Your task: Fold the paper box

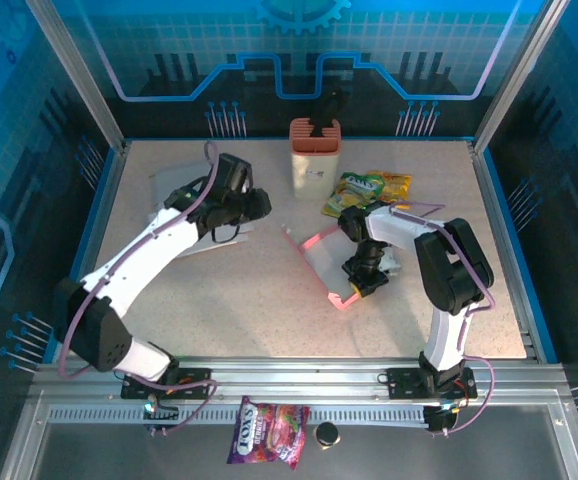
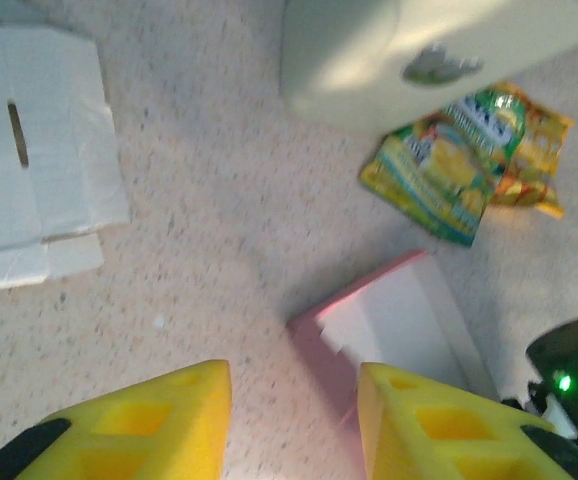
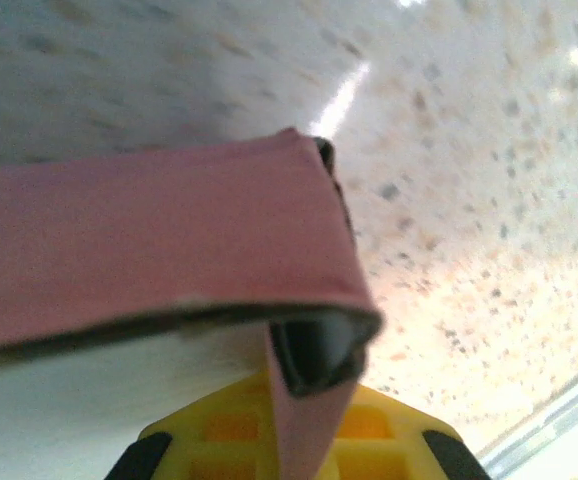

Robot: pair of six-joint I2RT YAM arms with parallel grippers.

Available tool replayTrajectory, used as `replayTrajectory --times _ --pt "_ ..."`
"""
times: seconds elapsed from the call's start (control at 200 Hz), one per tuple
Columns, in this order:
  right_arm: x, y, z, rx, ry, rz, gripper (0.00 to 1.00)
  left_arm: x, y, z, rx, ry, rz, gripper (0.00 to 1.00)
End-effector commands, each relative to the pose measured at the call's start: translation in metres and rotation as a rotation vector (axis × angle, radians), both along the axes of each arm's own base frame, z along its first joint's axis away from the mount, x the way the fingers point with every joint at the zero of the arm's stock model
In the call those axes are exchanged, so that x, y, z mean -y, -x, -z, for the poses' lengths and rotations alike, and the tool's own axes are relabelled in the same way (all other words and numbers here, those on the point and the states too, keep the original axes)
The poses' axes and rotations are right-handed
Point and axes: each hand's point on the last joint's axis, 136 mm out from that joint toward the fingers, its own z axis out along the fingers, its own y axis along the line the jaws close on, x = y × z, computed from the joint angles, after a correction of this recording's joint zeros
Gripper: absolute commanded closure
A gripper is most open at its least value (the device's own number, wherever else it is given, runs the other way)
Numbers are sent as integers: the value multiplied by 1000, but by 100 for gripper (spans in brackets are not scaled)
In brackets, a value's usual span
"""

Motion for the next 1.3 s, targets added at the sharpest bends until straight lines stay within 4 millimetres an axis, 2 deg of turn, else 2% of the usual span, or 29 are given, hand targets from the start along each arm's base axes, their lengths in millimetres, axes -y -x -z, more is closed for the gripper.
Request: replayTrajectory --times 0.0,0.13,0.215,0.385,0.485,0.59,0.725,0.875,0.971,1.061,1.116,1.166,1.241,1.291 --pt "-2 30 -2 -155 43 184 100 7 37 26 -114 41 79 63" --pt "-8 36 2 -175 45 250 100 18 65 54 -191 44 133 65" --pt "-15 39 7 -172 35 282 100 32 80 73 -245 71 170 66" --pt "-28 41 9 -168 -3 302 100 62 90 98 -298 129 208 67" --pt "-35 36 4 -124 -36 305 81 73 87 107 -318 167 204 68" --pt "-39 27 -10 -49 -67 291 63 80 82 110 -323 176 210 69" --pt "-36 9 -45 92 -99 210 48 82 75 111 -319 165 207 69" --pt "-25 -15 -87 301 -110 32 44 86 68 110 -311 160 202 69" --pt "-19 -26 -102 410 -126 -86 45 86 65 111 -306 151 198 69" --pt "-35 -57 -122 612 -233 -325 51 87 62 112 -308 148 196 69" --pt "-47 -75 -145 739 -266 -525 54 87 61 111 -305 144 194 69" --pt "-66 -89 -169 881 -322 -708 54 87 59 111 -303 141 189 69" --pt "-90 -95 -200 1028 -428 -884 52 87 57 109 -294 141 188 69" --pt "-104 -94 -213 1064 -500 -975 51 87 56 108 -290 140 188 69"
